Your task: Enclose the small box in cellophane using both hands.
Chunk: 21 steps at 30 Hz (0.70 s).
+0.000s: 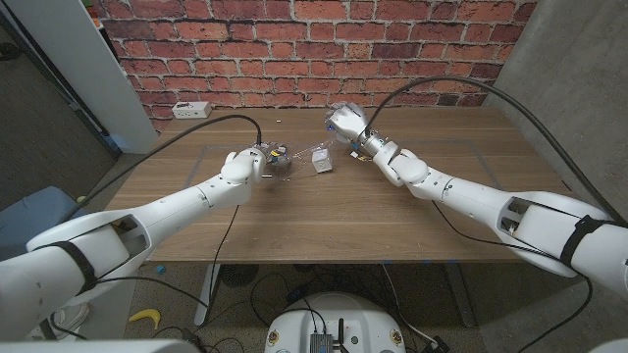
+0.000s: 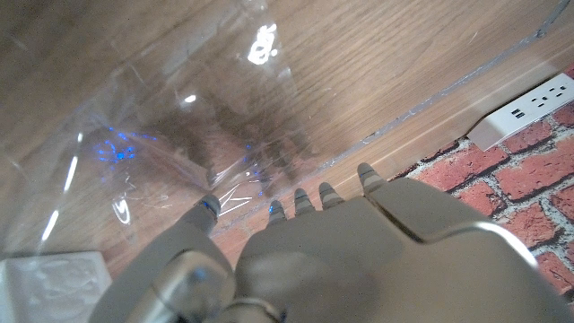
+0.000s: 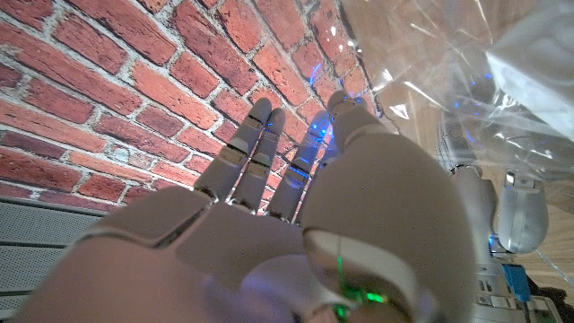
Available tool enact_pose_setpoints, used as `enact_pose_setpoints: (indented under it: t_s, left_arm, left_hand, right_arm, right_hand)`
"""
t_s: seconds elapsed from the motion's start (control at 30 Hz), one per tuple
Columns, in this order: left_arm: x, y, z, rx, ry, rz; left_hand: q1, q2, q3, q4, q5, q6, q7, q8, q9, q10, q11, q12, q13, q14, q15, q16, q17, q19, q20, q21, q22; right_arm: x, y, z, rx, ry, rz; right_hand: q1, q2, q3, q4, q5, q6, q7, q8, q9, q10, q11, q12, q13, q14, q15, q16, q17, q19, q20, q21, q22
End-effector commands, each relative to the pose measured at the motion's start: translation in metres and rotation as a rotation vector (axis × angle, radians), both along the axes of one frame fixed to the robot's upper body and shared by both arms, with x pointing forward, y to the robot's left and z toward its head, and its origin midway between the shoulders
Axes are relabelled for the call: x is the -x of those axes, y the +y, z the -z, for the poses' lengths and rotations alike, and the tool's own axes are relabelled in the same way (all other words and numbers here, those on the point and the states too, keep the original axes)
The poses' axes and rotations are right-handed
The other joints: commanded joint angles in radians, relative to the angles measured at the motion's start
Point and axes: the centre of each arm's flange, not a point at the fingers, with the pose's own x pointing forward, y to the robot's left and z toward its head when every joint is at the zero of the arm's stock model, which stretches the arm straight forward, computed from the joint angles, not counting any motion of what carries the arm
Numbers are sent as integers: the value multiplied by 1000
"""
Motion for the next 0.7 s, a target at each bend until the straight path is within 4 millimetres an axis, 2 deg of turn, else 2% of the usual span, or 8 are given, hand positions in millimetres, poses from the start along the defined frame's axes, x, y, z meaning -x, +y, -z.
enact_pose_setpoints:
  t_s: [0.03, 0.7]
  left_arm:
    - [1, 3, 3, 9, 3, -3]
    - [3, 6, 6, 19, 2, -6]
  left_hand:
    - [-10, 2, -6, 0, -1, -241, 2, 7, 2, -200, 2, 7, 2, -208, -2, 3, 1, -132, -2, 6, 4]
    - [-13, -1, -11, -1, -1, -241, 2, 7, 2, -200, 2, 8, 2, -209, -3, 3, 0, -133, -2, 9, 4]
  right_arm:
    - [-8, 28, -10, 116, -11, -74]
    - [-7, 70, -7, 219, 19, -205]
  right_hand:
    - [15, -2, -9, 0, 0, 9, -2, -5, 0, 9, -4, -4, 2, 11, -182, 2, 5, 8, -4, 6, 3]
    - [25, -2, -17, 1, 1, 13, -1, -14, 0, 12, -4, -10, 2, 14, -182, 1, 5, 9, -7, 7, 3]
